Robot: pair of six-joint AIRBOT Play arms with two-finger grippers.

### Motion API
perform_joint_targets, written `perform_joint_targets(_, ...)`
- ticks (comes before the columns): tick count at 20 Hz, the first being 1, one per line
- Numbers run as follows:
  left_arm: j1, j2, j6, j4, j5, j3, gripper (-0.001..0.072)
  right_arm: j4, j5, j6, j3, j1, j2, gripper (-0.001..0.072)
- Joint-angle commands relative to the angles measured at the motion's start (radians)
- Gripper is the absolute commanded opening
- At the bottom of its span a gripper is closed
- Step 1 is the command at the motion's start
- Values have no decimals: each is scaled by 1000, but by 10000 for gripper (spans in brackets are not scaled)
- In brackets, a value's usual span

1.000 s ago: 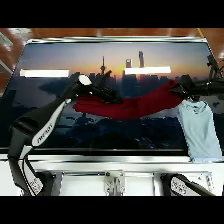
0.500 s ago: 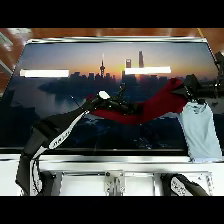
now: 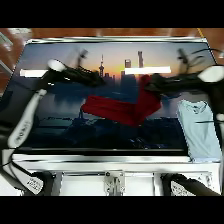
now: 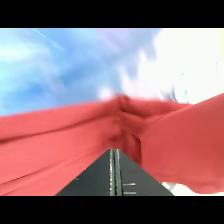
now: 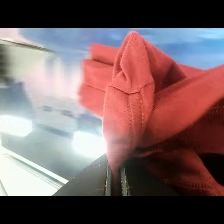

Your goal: Fold the shirts.

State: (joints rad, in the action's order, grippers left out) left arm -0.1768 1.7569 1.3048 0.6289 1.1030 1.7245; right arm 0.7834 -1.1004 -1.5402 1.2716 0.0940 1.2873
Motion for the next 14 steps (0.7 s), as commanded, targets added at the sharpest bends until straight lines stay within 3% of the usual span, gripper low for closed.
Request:
perform_joint_targets(1, 194, -210, 28, 109, 70, 1, 43, -151, 306, 36, 1, 225, 175, 61)
perform_joint_targets(4, 299, -361, 27, 109, 113, 1, 44, -401, 430, 131, 1, 343, 353, 61)
perform_joint_targets(7, 333, -458, 17, 119, 164, 0, 44, -660, 430, 226, 14, 402, 501, 70)
perform_joint_targets(8, 330, -477, 16, 125, 180, 0, 44, -741, 433, 270, 23, 413, 531, 124)
perform_joint_targets(10, 316, -491, 16, 124, 204, 0, 44, -893, 446, 380, 28, 412, 557, 568)
perform_joint_targets(12, 298, -490, 16, 125, 208, -8, 44, -921, 433, 432, 27, 381, 547, 581)
perform_joint_targets(14, 282, -490, 16, 125, 207, -36, 44, -830, 346, 413, 27, 328, 524, 580)
